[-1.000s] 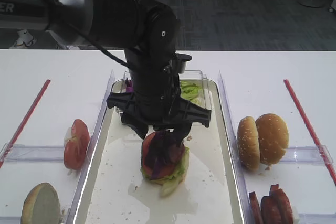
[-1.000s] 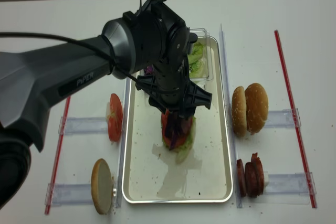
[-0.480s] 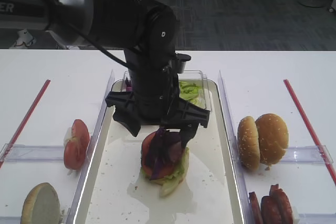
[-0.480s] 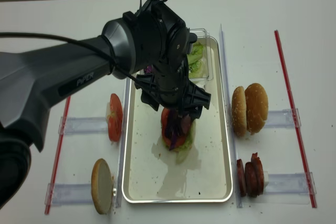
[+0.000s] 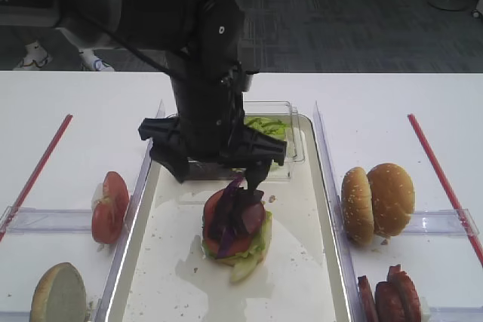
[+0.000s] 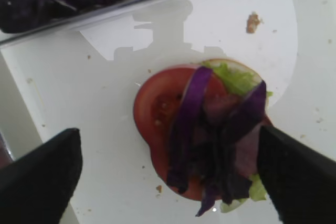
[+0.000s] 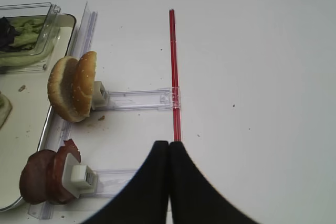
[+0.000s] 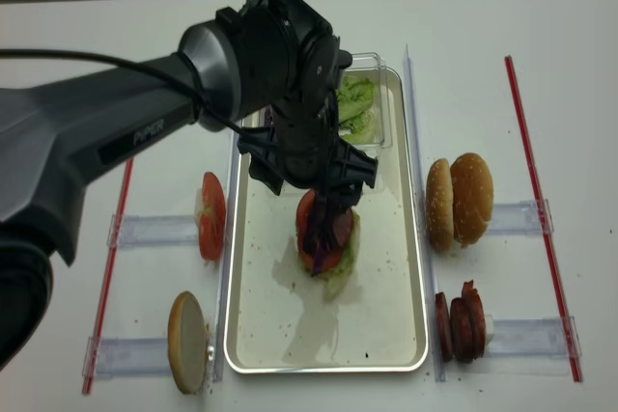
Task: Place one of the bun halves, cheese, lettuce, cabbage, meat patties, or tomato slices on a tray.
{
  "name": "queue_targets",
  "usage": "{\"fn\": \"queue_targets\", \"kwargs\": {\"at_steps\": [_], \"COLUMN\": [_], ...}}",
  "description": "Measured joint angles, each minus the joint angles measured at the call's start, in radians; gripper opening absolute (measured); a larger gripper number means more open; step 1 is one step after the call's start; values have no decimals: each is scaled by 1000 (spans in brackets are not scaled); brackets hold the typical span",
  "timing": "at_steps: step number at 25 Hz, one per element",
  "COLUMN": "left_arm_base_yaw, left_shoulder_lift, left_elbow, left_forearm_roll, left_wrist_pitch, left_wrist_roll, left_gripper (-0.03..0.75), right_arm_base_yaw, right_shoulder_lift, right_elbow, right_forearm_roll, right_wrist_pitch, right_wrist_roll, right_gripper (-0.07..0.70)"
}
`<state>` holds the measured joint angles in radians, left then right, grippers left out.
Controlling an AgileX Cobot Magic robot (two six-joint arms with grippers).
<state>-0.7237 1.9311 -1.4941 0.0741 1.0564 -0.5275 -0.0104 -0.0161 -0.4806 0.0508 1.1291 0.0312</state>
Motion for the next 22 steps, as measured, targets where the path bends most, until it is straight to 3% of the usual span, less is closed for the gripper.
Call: {"fn": "queue_targets", "kwargs": {"at_steps": [9, 15, 22], "left_arm_base_yaw": [105, 233, 415], "left_shoulder_lift": [0, 0, 0], "left_elbow": [-83, -101, -102], "left_forearm_roll": [-9, -13, -10], "left_wrist_pitch": [34, 80, 97], "left_wrist_roll": [50, 120, 223], "left_gripper": [620, 620, 620], "right_arm_base_yaw": [0, 0, 0], "right_shoulder_lift": [0, 0, 0], "right_elbow": [0, 0, 0], "right_forearm_roll": [0, 0, 0], "right_wrist_pitch": [0, 0, 0], "right_wrist_roll": [0, 0, 0], "right_gripper": [36, 36, 36]}}
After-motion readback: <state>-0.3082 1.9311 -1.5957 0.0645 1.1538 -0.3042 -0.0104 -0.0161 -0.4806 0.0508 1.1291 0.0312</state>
